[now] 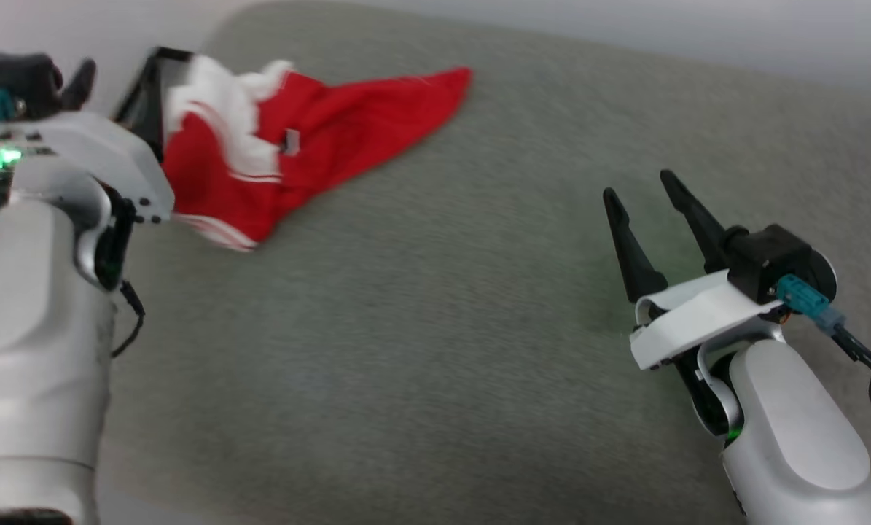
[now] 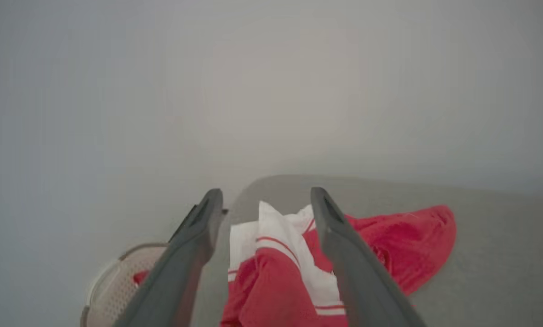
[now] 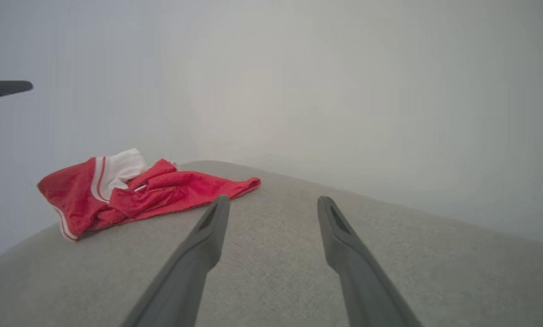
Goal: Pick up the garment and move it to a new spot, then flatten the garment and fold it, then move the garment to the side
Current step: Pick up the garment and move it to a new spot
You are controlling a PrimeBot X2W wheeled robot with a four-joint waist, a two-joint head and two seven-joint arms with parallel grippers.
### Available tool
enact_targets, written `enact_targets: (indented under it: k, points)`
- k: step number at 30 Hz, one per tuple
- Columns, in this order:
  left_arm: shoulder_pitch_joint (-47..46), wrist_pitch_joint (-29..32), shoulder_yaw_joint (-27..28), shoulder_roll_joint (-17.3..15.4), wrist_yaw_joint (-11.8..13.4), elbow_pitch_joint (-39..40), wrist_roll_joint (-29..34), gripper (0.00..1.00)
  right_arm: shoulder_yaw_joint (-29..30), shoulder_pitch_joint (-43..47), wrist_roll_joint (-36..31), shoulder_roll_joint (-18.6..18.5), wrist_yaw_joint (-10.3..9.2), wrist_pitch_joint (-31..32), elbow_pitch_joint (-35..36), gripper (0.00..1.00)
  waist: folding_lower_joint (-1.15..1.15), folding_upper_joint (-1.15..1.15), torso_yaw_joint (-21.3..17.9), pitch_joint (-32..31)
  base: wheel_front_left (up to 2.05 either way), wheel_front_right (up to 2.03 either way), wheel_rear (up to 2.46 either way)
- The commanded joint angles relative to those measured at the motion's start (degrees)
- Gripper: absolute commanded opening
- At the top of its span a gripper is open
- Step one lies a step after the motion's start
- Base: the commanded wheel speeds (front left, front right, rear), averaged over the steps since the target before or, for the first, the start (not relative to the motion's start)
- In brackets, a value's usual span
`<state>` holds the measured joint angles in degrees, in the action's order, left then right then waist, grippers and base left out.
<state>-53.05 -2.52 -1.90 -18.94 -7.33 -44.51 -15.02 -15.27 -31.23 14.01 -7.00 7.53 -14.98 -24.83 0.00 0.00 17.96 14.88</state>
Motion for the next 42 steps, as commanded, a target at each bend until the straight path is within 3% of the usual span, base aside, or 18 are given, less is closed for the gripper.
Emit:
enact_targets:
  k: [1,6,7,11,16,24,26,27,28,39,42]
  points:
    - [-2.11,6.54,-2.92,-1.87,-0.12,-3.28,-3.87,1.00,0.26,-1.22,0.41,0.35,-0.08,-0.27,0.54,1.00,0.00,0.00,-12.21,11.24,0.00,0.00,0.00]
    - [-4.26,22.51,-9.29,-7.73,-0.07,-5.60,-16.55,1.00,1.05,-1.26,0.70,1.34,-0.08,-0.27,1.56,1.00,0.00,0.00,-15.39,11.63,0.00,0.00,0.00]
    - [-4.26,22.51,-9.29,-7.73,-0.07,-5.60,-16.55,1.00,1.05,-1.26,0.70,1.34,-0.08,-0.27,1.56,1.00,0.00,0.00,-15.39,11.63,0.00,0.00,0.00]
    - [-3.81,30.91,-13.13,-12.89,-0.08,-4.64,-23.03,1.00,1.05,-1.79,0.62,1.67,-0.08,-0.27,2.70,1.00,0.00,0.00,-17.83,13.34,0.00,0.00,0.00]
    - [-3.86,33.38,-15.07,-16.69,-0.08,-5.66,-27.59,1.00,1.10,-2.86,-0.13,1.64,-0.08,-0.27,3.81,1.00,0.00,0.00,-20.35,16.27,0.00,0.00,0.00]
    - [-2.77,33.95,-18.98,-15.00,-0.11,-11.75,-29.22,1.00,0.89,-3.61,-1.14,1.13,-0.08,-0.26,4.96,1.00,0.00,0.00,-21.12,16.97,0.00,0.00,0.00]
    - [-2.35,33.88,-19.85,-13.54,-0.31,-12.63,-30.25,0.50,0.94,-3.21,-1.32,1.18,-0.08,-0.27,5.34,1.00,0.00,0.00,-20.73,15.91,0.00,0.00,0.00]
    - [-2.12,33.47,-20.12,-13.10,-0.39,-12.92,-30.72,0.36,0.94,-2.85,-1.41,1.24,-0.08,-0.26,5.40,1.00,0.00,0.00,-20.49,15.09,0.00,0.00,0.00]
    - [-1.97,32.97,-20.44,-13.11,-0.39,-13.08,-30.89,0.00,0.84,-2.51,-1.43,1.30,-0.08,-0.26,5.39,1.00,0.00,0.00,-20.26,14.34,0.00,0.00,0.00]
    - [-4.99,18.97,-25.16,-18.84,-0.14,-8.45,-29.20,0.00,1.31,1.81,-0.39,1.67,-0.08,-0.26,4.20,1.00,0.00,0.00,-18.23,3.59,0.00,0.00,0.00]
    - [-5.52,16.20,-27.91,-18.66,-0.09,-4.76,-29.29,0.00,2.06,3.45,0.16,1.97,-0.08,-0.27,4.53,1.00,0.00,0.00,-18.55,1.44,0.00,0.00,0.00]
